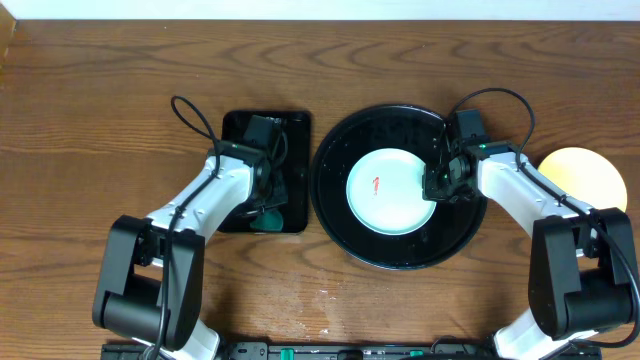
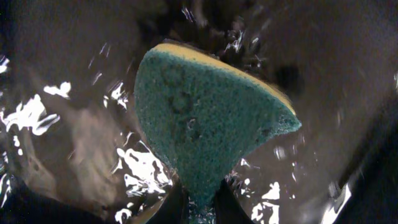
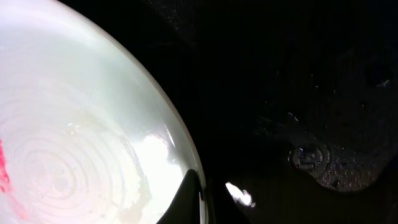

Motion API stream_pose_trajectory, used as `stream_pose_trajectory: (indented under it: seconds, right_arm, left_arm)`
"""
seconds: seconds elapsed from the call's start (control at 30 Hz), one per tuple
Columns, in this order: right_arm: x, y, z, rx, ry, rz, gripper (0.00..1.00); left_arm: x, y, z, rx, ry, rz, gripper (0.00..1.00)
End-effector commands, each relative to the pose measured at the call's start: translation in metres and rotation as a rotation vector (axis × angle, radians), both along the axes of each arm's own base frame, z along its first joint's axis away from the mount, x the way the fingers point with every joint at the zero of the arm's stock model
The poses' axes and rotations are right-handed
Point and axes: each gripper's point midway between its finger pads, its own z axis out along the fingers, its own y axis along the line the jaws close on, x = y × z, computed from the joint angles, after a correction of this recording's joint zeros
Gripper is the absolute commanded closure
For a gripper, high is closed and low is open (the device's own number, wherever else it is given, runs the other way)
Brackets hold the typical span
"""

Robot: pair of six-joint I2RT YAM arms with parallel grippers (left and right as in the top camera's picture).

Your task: Clean dirty plates on tray and stack at the side

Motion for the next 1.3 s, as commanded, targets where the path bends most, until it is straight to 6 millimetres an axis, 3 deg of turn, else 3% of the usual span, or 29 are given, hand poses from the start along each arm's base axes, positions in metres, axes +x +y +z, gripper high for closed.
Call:
stream_pose_trajectory:
  seconds: [0.0,0.1,0.17,0.27,0.4,0.53,0.67,0.8,0.97,1.13,1.27]
  right_arm:
    - [-0.008,-0.001,-0.014,-0.025,0.046,-0.004,0.99]
    - [-0.008,-0.001,-0.014,-0.025,0.045,-0.005,0.99]
    - [-0.008,-0.001,-0.014,-0.025,0.045,-0.005,0.99]
    - [-0.008,-0.001,-0.014,-0.025,0.045,-0.004,0.99]
    - [-0.008,0.001,-0.014,-0.019,0.042,0.031,0.99]
    - [-0.01,0.017,-0.011,0.059,0.028,0.169,0.99]
    - [-0.01,0.022,-0.01,0.075,0.026,0.192,0.99]
    - [-0.01,0.024,-0.011,0.075,0.024,0.192,0.99]
    - [-0.01,0.024,-0.011,0.078,0.028,0.166,0.99]
    - [-0.011,0.028,-0.011,0.078,0.028,0.179,0.99]
    - [-0.013,0.032,-0.011,0.078,0.031,0.19,0.99]
  left_arm:
    - [0.022,0.0,0.048,0.009,-0.109,-0.019,0.93]
    - [0.03,0.003,0.063,0.032,-0.17,-0.023,0.92]
    - [0.033,0.011,0.061,0.094,-0.183,-0.023,0.92]
    - [0.032,0.001,0.058,0.06,-0.175,-0.039,0.93]
    - [0.044,-0.034,0.077,-0.087,-0.227,-0.081,0.92]
    - [0.055,-0.08,0.095,-0.25,-0.297,-0.16,0.92]
    - [0.058,-0.121,0.098,-0.339,-0.34,-0.221,0.92]
    - [0.055,-0.158,0.088,-0.378,-0.347,-0.261,0.93]
    - [0.046,-0.205,0.058,-0.415,-0.325,-0.307,0.92]
    - [0.025,-0.251,0.032,-0.502,-0.266,-0.382,0.93]
    - [0.015,-0.256,0.002,-0.474,-0.208,-0.381,0.92]
